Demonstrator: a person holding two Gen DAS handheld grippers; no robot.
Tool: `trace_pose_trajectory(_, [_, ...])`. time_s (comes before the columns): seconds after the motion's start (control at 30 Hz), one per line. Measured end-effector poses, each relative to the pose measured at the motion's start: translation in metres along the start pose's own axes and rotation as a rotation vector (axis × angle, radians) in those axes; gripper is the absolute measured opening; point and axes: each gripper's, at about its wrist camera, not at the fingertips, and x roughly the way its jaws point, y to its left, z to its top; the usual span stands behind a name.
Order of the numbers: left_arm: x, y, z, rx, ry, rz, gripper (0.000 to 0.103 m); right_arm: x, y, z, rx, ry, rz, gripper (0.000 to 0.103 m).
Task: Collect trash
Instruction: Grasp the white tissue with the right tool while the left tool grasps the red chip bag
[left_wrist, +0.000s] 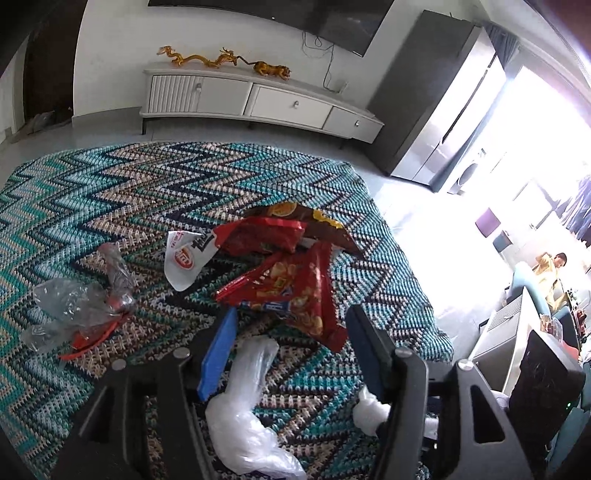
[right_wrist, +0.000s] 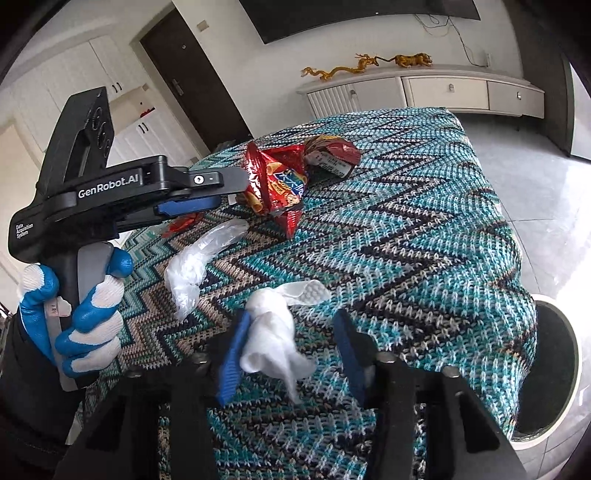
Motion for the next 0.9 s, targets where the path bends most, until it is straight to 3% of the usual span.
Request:
trace_pose_trajectory(0.07, [-0.001,-0.007,-0.001,0.032,-0.009,0.025,0.059,0.000,0.001,-0.001,-0.002,0.003,0.011,0.022])
trace_pose_trajectory(0.27, [0.001,-0.032,0.009,0.112,-0.034,0.055,0.059,-0.006,0.005,-0.009,-0.002,0.000,0.024,0.016])
trace_pose_trajectory(0.4, [0.017,-0.038,0.018,0.134,-0.005,0.098,0.059,-0.013,0.005,-0.014,0.005,-0.009,0.035,0.013])
trace_pose_trajectory(0.47, [0.028,-0.034,0.019,0.110,0.021,0.104,0.049,-0.016,0.004,-0.016,0.009,-0.013,0.044,0.012])
trace_pose_trajectory(0.63, [0.037,-0.025,0.018,0.068,0.055,0.067,0.012,-0.026,0.002,-0.022,0.024,-0.026,0.046,0.012])
trace_pose_trajectory(0.73, [0.029,-0.024,0.018,0.050,0.037,0.033,0.005,-0.033,0.004,-0.024,0.028,-0.038,0.047,0.012])
trace_pose_trajectory(0.9, [0.000,-0.036,0.017,0.067,-0.021,0.011,0.005,-0.050,0.010,-0.031,0.024,-0.062,0.048,0.012])
